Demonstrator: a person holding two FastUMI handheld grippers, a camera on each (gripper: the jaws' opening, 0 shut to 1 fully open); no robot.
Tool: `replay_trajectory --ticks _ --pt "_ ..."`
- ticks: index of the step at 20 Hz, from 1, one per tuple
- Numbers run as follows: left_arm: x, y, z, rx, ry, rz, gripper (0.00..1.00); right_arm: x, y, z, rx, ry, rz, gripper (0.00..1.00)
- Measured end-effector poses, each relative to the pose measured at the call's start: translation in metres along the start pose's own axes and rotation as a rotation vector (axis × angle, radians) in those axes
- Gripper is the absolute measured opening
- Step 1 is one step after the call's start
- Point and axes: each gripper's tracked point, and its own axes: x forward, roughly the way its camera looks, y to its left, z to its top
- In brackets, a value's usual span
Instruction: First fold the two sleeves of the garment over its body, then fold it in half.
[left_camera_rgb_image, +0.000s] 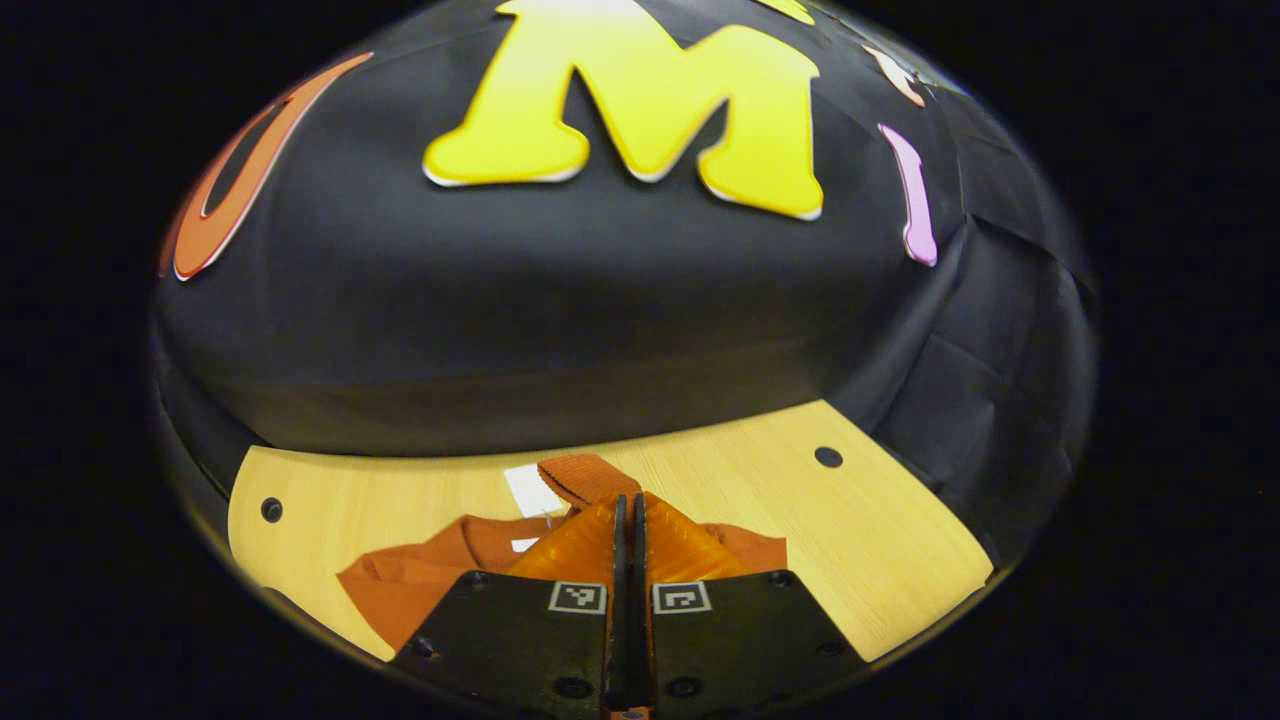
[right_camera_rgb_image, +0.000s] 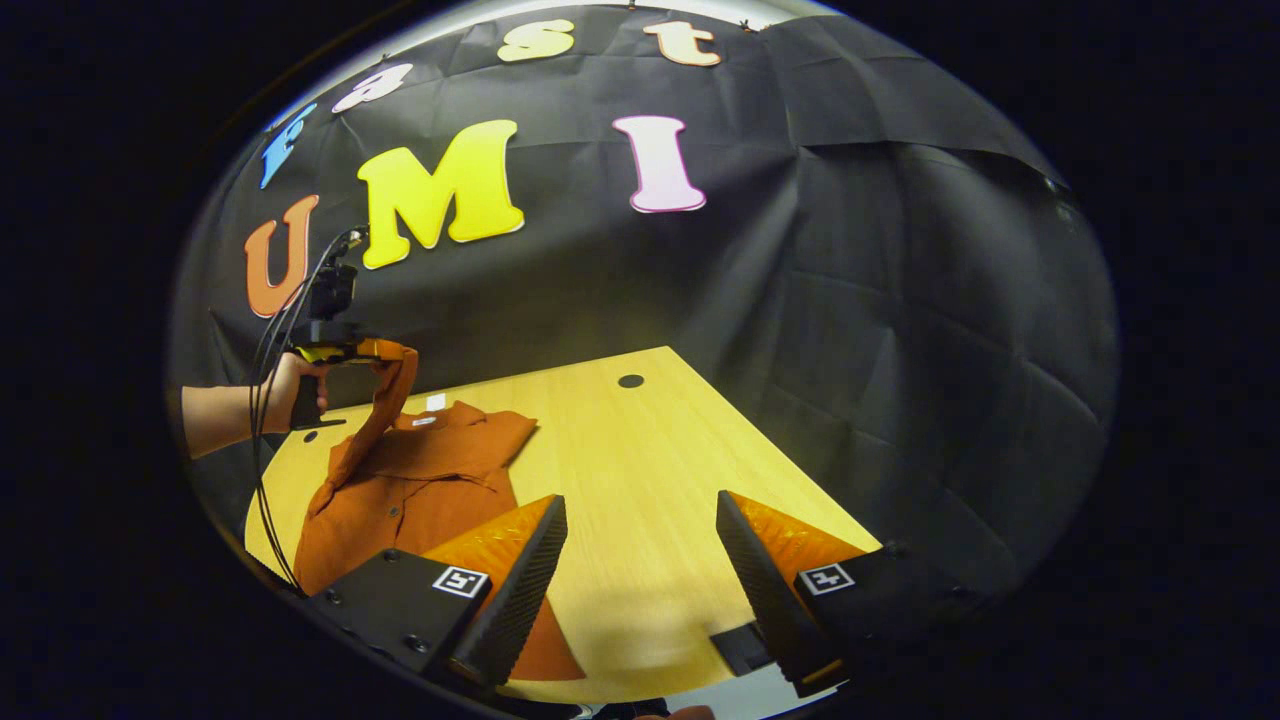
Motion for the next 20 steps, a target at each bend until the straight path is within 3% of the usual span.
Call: replay_trajectory --ticks 6,10,13,14,15,18,20 --pt "0.032 -0.021 -0.049 0.160 0.147 0.037 0.03 -0.007 -0.035 -0.003 0.037 0.010 -0.076 0.96" --pt "0.037 -0.043 -0.061 0.172 0.157 0.018 0.07 -0.013 -0.043 -0.004 0.050 0.011 -0.086 0.96" --pt "0.034 -0.072 -0.068 0.132 0.155 -0.060 0.11 -0.009 -0.038 -0.006 0.039 0.019 -0.075 0.96" --pt "0.033 -0.079 -0.069 0.116 0.149 -0.081 0.28 -0.008 -0.036 -0.005 0.040 0.019 -0.071 0.96" --pt "0.031 -0.085 -0.072 0.106 0.146 -0.102 0.29 -0.006 -0.033 -0.004 0.043 0.019 -0.065 0.94" --pt "0.019 -0.102 -0.076 0.074 0.138 -0.146 0.86 -0.004 -0.022 0.000 0.017 0.010 -0.040 0.96" --pt "0.005 -0.105 -0.072 0.059 0.101 -0.161 0.93 0.000 -0.012 0.004 -0.002 0.002 -0.019 0.94"
